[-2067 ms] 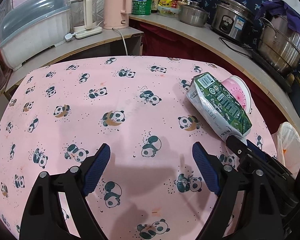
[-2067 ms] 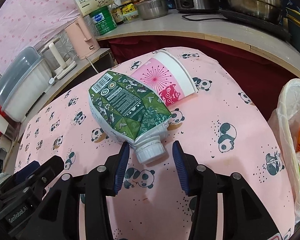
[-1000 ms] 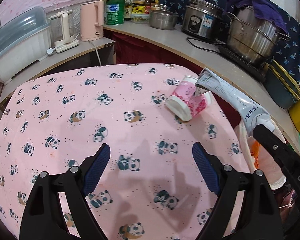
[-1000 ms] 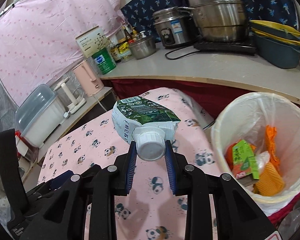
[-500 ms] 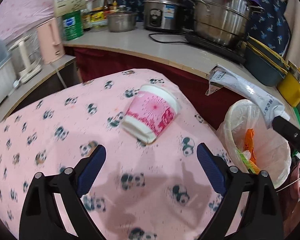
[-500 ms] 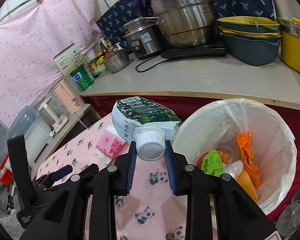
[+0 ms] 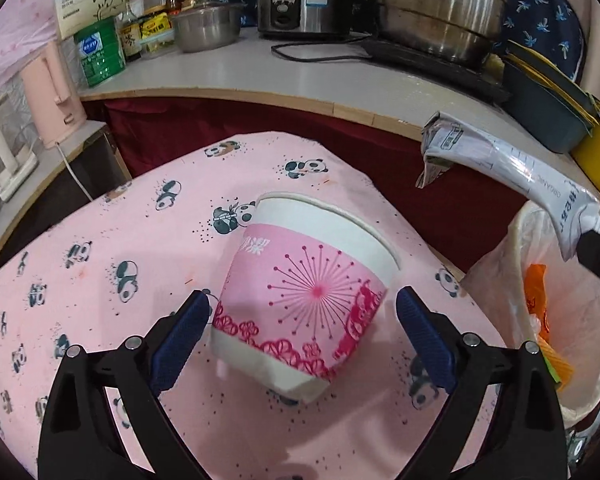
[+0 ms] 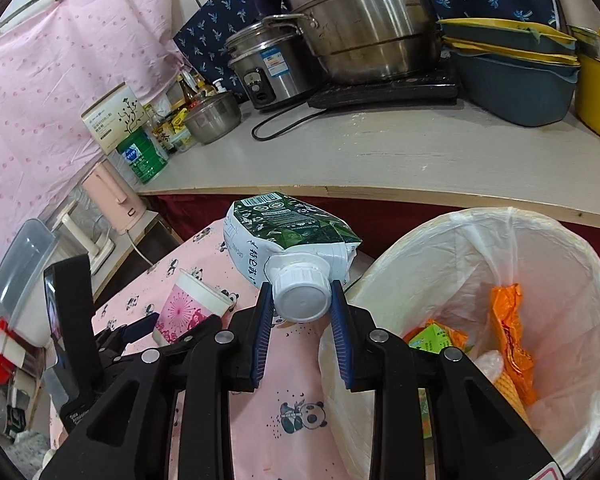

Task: Collect trash
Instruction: 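Grasp the pouch spout with the right tool while the left tool grasps the pink cup, then carry the pink cup and green pouch over the bin with both tools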

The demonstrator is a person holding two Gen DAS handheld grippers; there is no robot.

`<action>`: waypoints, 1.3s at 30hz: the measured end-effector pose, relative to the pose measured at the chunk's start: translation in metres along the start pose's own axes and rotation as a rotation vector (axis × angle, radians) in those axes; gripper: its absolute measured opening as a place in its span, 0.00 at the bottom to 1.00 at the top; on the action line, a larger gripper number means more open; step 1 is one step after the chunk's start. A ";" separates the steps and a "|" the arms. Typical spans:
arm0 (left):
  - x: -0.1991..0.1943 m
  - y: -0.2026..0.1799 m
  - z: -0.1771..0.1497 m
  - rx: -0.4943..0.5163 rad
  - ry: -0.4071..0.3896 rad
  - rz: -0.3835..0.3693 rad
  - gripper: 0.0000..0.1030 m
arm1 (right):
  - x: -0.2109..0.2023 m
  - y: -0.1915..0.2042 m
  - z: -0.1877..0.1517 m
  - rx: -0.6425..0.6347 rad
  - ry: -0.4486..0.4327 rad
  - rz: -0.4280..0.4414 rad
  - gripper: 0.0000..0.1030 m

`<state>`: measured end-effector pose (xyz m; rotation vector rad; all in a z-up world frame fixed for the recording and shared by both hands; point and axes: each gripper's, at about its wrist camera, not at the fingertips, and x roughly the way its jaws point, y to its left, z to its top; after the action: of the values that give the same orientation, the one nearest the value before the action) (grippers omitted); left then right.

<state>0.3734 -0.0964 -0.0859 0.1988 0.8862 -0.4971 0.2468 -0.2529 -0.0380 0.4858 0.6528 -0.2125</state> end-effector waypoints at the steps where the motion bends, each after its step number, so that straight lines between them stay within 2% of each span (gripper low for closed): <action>1: 0.003 0.001 0.000 -0.005 0.008 -0.008 0.84 | 0.003 0.002 -0.001 -0.003 0.004 -0.001 0.26; 2: 0.006 0.003 0.000 -0.011 0.014 -0.015 0.84 | 0.006 0.003 -0.002 -0.006 0.009 -0.001 0.26; 3: 0.007 0.003 -0.001 -0.016 0.016 -0.022 0.76 | 0.008 0.005 -0.003 -0.010 0.012 -0.002 0.26; 4: 0.009 0.004 -0.001 -0.018 0.025 -0.033 0.62 | 0.009 0.007 -0.004 -0.015 0.013 -0.005 0.26; 7: 0.007 0.004 -0.003 -0.027 0.030 -0.039 0.58 | 0.011 0.009 -0.006 -0.021 0.016 -0.007 0.26; 13: -0.008 -0.005 -0.010 -0.033 0.028 -0.051 0.57 | 0.002 0.012 -0.007 -0.029 0.013 -0.002 0.26; 19: -0.039 -0.022 -0.018 -0.035 -0.001 -0.063 0.57 | -0.018 0.011 -0.011 -0.034 0.002 0.003 0.26; 30: -0.096 -0.067 -0.025 -0.022 -0.050 -0.095 0.57 | -0.080 0.000 -0.009 -0.021 -0.062 0.013 0.26; 39: -0.131 -0.114 -0.032 0.008 -0.071 -0.122 0.58 | -0.132 -0.032 -0.007 0.027 -0.125 0.003 0.26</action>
<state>0.2263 -0.1403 0.0005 0.1343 0.8300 -0.6175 0.1300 -0.2721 0.0283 0.4953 0.5274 -0.2470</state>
